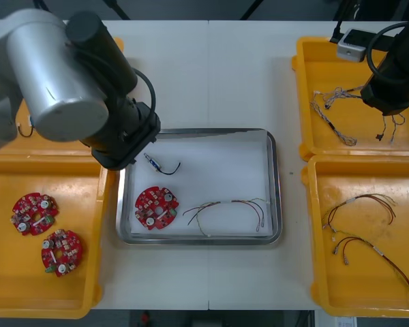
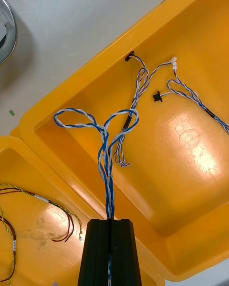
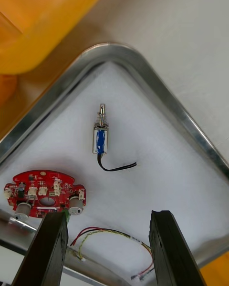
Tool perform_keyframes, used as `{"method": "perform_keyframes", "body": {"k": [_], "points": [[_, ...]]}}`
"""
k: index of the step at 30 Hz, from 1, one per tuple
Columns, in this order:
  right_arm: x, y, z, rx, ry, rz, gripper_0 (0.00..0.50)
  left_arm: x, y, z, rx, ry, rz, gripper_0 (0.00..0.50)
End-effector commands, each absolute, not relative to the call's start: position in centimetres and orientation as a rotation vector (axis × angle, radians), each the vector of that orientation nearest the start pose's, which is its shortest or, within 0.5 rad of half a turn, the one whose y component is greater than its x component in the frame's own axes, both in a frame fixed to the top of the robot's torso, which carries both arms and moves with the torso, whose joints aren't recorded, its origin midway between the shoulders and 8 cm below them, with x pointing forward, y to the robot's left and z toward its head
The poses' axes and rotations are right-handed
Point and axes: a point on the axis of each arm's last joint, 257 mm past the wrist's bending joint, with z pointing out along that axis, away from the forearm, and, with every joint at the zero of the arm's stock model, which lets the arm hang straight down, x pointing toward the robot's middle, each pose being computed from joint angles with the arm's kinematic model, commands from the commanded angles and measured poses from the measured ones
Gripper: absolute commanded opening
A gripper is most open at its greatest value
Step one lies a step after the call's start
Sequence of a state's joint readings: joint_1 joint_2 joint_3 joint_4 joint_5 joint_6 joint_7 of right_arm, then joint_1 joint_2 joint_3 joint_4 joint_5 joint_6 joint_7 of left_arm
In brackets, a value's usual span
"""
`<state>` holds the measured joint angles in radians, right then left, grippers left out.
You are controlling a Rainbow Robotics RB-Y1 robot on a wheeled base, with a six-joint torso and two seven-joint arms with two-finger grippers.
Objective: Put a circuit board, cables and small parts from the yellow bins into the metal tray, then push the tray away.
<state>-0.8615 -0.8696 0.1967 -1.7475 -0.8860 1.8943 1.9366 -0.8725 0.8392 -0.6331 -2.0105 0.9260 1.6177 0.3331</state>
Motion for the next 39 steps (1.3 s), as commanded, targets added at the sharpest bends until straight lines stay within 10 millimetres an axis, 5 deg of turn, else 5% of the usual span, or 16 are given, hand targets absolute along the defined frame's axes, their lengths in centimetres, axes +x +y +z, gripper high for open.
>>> {"method": "perform_keyframes", "body": {"k": [1, 8, 13, 18, 27, 39], "points": [[50.3, -28.1, -5.1, -1.187, 2.365, -0.348, 0.000, 47.7, 17.3, -8.3, -1.198, 2.363, -0.482, 0.500], [50.3, -28.1, -5.1, -1.187, 2.365, -0.348, 0.000, 49.9, 24.6, -4.5, -1.210, 2.358, -0.447, 0.500], [49.8, -26.9, -7.4, -1.225, 2.391, -0.292, 0.000, 51.3, 29.3, -4.3, -1.075, 2.410, -0.345, 0.500], [50.4, -26.0, -5.4, -1.246, 2.371, -0.299, 0.000, 52.6, 34.0, -4.6, -0.975, 2.445, -0.248, 0.500], [50.9, -19.2, -5.1, -1.396, 2.298, -0.242, 0.000, 54.1, 39.9, -5.2, -0.809, 2.476, -0.108, 0.500], [49.3, -9.3, -9.5, -1.697, 2.087, -0.103, 0.000, 55.9, 43.8, -6.0, -0.534, 2.512, -0.020, 0.500]]}}
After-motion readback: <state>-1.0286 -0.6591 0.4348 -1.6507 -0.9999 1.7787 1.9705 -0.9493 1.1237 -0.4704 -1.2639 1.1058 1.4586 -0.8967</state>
